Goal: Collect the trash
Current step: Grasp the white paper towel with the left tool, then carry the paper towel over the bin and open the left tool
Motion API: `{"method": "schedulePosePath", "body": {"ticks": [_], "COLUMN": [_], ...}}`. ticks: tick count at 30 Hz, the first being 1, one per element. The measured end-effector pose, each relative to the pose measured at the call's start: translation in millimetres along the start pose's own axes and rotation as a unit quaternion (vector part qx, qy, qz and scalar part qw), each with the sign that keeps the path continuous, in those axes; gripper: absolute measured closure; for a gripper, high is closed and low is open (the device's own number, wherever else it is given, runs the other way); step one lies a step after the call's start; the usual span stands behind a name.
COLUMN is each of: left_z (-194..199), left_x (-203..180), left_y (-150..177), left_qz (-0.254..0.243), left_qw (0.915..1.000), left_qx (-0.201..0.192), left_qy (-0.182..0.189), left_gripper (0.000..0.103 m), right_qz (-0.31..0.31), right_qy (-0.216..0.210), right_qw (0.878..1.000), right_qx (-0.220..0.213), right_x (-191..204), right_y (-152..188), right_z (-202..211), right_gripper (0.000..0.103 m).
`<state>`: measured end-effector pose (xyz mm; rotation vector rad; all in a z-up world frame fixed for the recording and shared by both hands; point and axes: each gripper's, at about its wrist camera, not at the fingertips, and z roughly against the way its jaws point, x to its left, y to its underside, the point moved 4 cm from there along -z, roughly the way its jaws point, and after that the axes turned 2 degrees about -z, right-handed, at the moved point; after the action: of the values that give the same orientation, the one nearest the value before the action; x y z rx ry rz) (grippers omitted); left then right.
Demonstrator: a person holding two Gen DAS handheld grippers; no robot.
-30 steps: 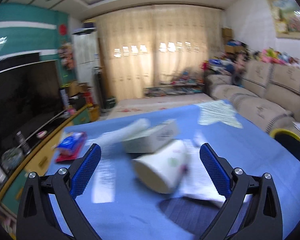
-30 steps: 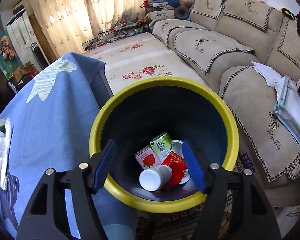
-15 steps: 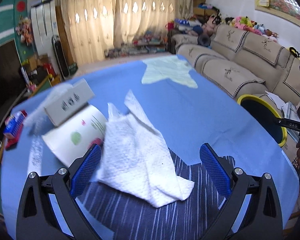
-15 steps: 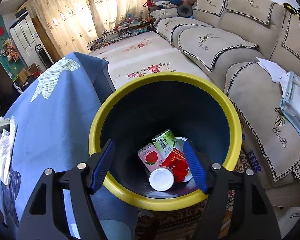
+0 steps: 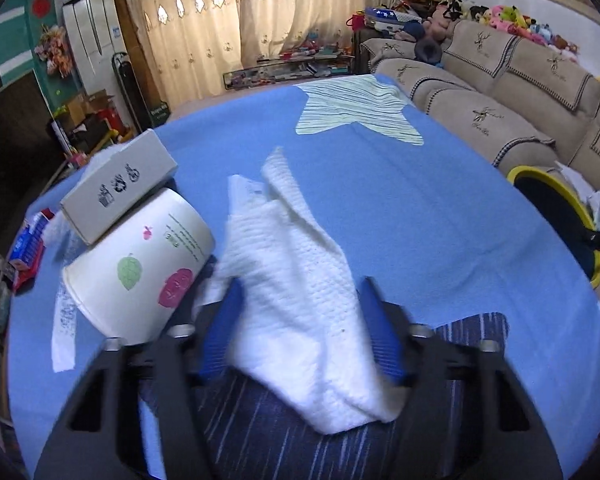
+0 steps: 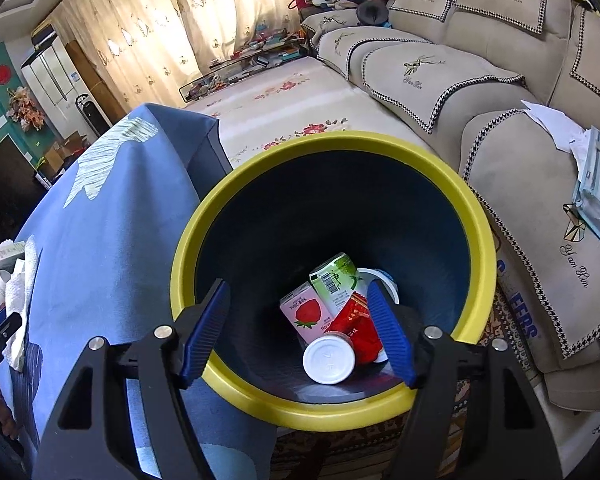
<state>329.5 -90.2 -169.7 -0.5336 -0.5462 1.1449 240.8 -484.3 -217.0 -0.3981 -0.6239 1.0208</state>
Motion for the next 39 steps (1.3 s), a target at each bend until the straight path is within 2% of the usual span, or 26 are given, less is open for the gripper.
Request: {"method": "schedulePosePath", "body": {"ticks": [1, 3, 5, 6, 7, 13, 16, 21, 26, 28, 30, 32, 33, 34, 36, 38, 39], "left_z": [1, 5, 14, 19, 25, 67, 89, 118, 123, 121, 120, 123, 122, 129, 146, 159, 171], "left_x": [0, 3, 8, 9, 12, 9, 8, -31, -56, -52, -51, -45, -41, -39, -28, -23, -20], "left_y": [0, 0, -1, -3, -4, -18, -24, -20, -4, -3, 0, 0, -1, -3, -14, -24, -31], "left_qz": [-0.002, 0.003, 0.008, 0.008, 0.008, -0.014, -0.009, -0.099, -0.141, -0.122, -0.129, -0.103, -0.096, -0.099, -0.072, -0.074, -0.073], "left_qw": [1.0, 1.0, 0.9999, 0.9998, 0.9996, 0.9982, 0.9981, 0.9914, 0.9862, 0.9889, 0.9887, 0.9908, 0.9915, 0.991, 0.9899, 0.9885, 0.9859], "left_qx": [-0.001, -0.002, -0.01, -0.016, -0.022, -0.054, -0.061, -0.085, -0.084, -0.075, -0.07, -0.059, -0.06, -0.071, -0.087, -0.106, -0.121], "left_qy": [-0.005, -0.005, -0.008, -0.013, -0.017, -0.023, 0.004, 0.004, 0.013, 0.037, 0.033, 0.065, 0.066, 0.057, 0.086, 0.078, 0.09], "left_gripper": [0.067, 0.076, 0.092, 0.094, 0.1, 0.1, 0.1, 0.1, 0.1, 0.1, 0.1, 0.1, 0.1, 0.1, 0.1, 0.1, 0.1], "right_qz": [-0.001, -0.004, -0.007, -0.008, -0.01, -0.018, -0.018, 0.018, 0.074, 0.105, 0.132, 0.147, 0.15, 0.151, 0.146, 0.142, 0.139], "right_qy": [-0.001, -0.005, -0.008, -0.009, -0.011, -0.019, -0.026, -0.076, -0.103, -0.105, -0.107, -0.115, -0.118, -0.118, -0.121, -0.121, -0.122], "right_qw": [1.0, 1.0, 1.0, 1.0, 1.0, 1.0, 0.999, 0.997, 0.991, 0.988, 0.985, 0.982, 0.981, 0.981, 0.981, 0.982, 0.983], "right_qx": [0.0, -0.003, -0.005, -0.006, -0.007, -0.015, -0.015, -0.014, -0.041, -0.043, -0.04, -0.033, -0.031, -0.03, -0.025, -0.019, -0.016], "right_x": [0, -2, -4, -6, -7, -14, -13, 14, 55, 70, 85, 95, 98, 100, 100, 98, 96], "right_y": [0, 0, -1, -1, -1, -3, -2, -8, -17, -16, -14, -13, -12, -11, -8, -5, -3], "right_z": [0, 1, 3, 4, 5, 12, 16, 29, 54, 57, 59, 58, 58, 57, 54, 50, 49], "right_gripper": [0.036, 0.036, 0.036, 0.036, 0.036, 0.036, 0.036, 0.036, 0.036, 0.036, 0.036, 0.036, 0.036, 0.036, 0.036, 0.036, 0.036]}}
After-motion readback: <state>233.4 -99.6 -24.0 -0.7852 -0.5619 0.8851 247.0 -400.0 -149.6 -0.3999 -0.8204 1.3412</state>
